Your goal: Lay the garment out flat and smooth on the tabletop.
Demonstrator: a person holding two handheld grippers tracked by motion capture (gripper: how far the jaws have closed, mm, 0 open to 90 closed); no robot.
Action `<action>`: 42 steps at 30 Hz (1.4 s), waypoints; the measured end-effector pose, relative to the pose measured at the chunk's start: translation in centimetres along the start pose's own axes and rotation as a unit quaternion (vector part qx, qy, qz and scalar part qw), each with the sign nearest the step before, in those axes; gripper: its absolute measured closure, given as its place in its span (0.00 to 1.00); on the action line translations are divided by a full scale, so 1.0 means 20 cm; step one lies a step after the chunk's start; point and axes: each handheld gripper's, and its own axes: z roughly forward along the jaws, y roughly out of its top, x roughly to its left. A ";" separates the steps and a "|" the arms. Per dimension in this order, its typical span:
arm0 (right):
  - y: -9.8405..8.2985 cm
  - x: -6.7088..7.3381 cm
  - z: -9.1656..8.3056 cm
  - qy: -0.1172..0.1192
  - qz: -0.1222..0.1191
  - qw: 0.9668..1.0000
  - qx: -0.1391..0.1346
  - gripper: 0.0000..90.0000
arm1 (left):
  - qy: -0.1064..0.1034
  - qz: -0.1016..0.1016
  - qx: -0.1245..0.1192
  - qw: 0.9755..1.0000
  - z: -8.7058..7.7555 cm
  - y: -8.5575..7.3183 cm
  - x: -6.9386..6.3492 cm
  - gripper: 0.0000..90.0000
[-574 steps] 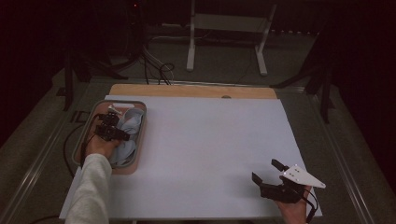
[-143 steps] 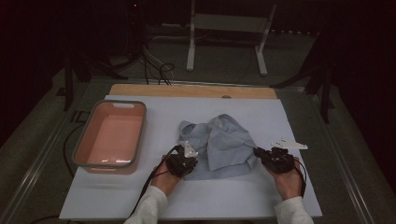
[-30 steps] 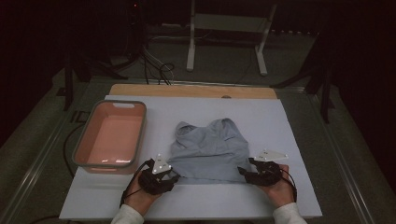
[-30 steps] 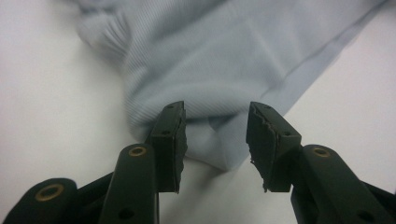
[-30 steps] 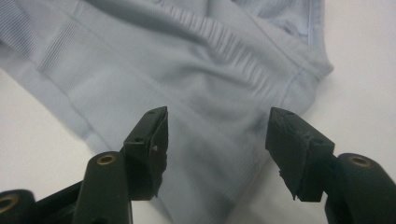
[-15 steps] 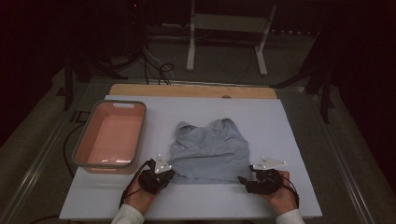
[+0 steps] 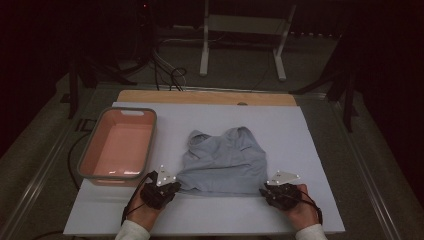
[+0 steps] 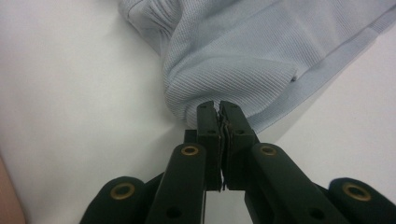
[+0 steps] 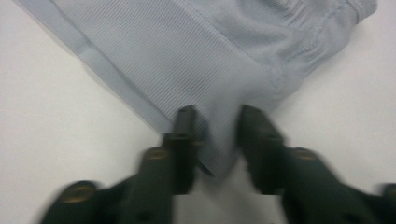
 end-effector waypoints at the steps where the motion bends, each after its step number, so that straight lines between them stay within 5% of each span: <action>1: 0.00 -0.01 0.00 -0.001 0.003 1.000 -0.001 0.93 | 0.000 0.001 -0.002 1.000 0.00 0.00 -0.01 0.97; 12: 0.10 -0.03 -0.08 0.011 0.045 0.996 -0.070 0.96 | -0.005 0.023 -0.036 0.999 0.00 0.09 -0.07 0.77; 17: 0.23 -0.02 -0.14 0.031 0.057 0.991 -0.119 0.96 | -0.026 0.038 -0.049 0.998 0.04 0.19 -0.13 0.67; 32: 0.53 0.11 -0.19 0.066 0.002 0.985 -0.159 0.96 | -0.076 0.080 -0.084 0.990 0.15 0.49 -0.28 0.50; 35: 0.55 0.14 -0.20 0.068 -0.010 0.984 -0.161 0.96 | -0.064 0.092 -0.077 0.991 0.20 0.55 -0.31 0.62; 38: 0.55 0.14 -0.20 0.066 -0.012 0.985 -0.161 0.96 | -0.060 0.092 -0.079 0.991 0.20 0.57 -0.30 0.96; 40: 0.53 0.14 -0.20 0.068 -0.010 0.984 -0.162 0.94 | -0.060 0.085 -0.085 0.991 0.19 0.58 -0.28 0.99; 42: 0.51 0.13 -0.19 0.068 0.000 0.984 -0.162 0.82 | -0.052 0.080 -0.089 0.991 0.17 0.59 -0.26 0.99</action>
